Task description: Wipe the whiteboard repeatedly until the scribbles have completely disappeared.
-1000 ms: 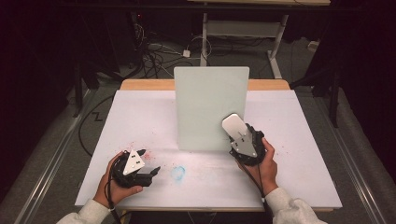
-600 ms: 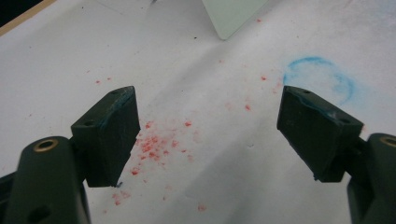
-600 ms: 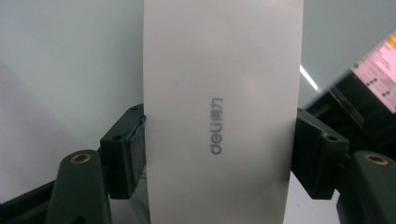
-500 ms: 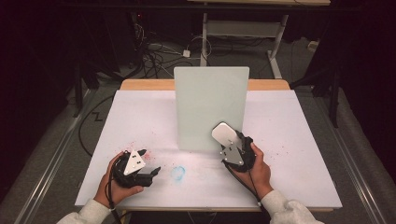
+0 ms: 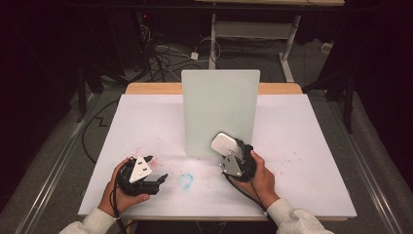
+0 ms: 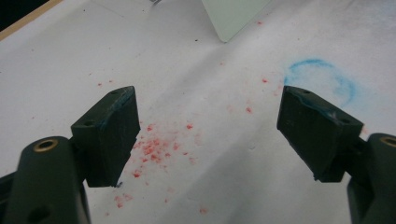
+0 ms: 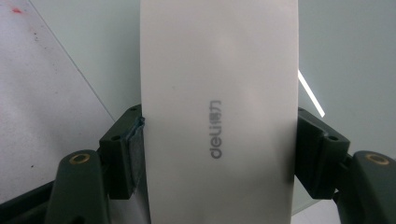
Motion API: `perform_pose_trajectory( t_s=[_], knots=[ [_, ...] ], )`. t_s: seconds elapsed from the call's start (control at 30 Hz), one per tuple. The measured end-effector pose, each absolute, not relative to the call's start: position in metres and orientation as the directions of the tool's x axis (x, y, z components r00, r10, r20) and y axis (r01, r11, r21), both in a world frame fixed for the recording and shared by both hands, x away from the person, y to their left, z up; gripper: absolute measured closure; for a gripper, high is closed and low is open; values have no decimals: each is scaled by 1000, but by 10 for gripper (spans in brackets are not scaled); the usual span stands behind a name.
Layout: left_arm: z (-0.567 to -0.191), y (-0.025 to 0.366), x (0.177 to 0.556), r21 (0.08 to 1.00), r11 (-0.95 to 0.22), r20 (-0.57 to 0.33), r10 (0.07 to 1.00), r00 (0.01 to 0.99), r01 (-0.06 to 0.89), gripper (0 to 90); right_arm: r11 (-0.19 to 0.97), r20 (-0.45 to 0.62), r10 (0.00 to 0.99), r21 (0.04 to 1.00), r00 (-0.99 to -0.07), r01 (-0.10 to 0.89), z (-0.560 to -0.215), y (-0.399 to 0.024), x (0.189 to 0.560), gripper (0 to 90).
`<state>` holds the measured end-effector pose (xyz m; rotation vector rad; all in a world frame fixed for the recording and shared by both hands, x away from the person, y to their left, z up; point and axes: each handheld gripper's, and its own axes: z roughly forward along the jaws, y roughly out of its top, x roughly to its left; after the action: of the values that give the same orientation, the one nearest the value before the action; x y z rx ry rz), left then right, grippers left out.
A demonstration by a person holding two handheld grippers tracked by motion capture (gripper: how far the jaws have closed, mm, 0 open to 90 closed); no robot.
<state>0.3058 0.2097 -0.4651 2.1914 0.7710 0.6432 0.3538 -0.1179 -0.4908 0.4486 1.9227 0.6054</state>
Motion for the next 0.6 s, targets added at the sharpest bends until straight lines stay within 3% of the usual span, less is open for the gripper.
perform_pose_trajectory(
  t_s=[0.37,0.6],
  knots=[
    [-463,213,303,765,-554,210,696,687,328,203,806,-726,559,589,-400,58,-486,-139,356,304],
    [-462,213,303,767,-552,209,697,686,327,203,763,-689,619,642,-377,77,-478,-152,359,304]
  ],
)
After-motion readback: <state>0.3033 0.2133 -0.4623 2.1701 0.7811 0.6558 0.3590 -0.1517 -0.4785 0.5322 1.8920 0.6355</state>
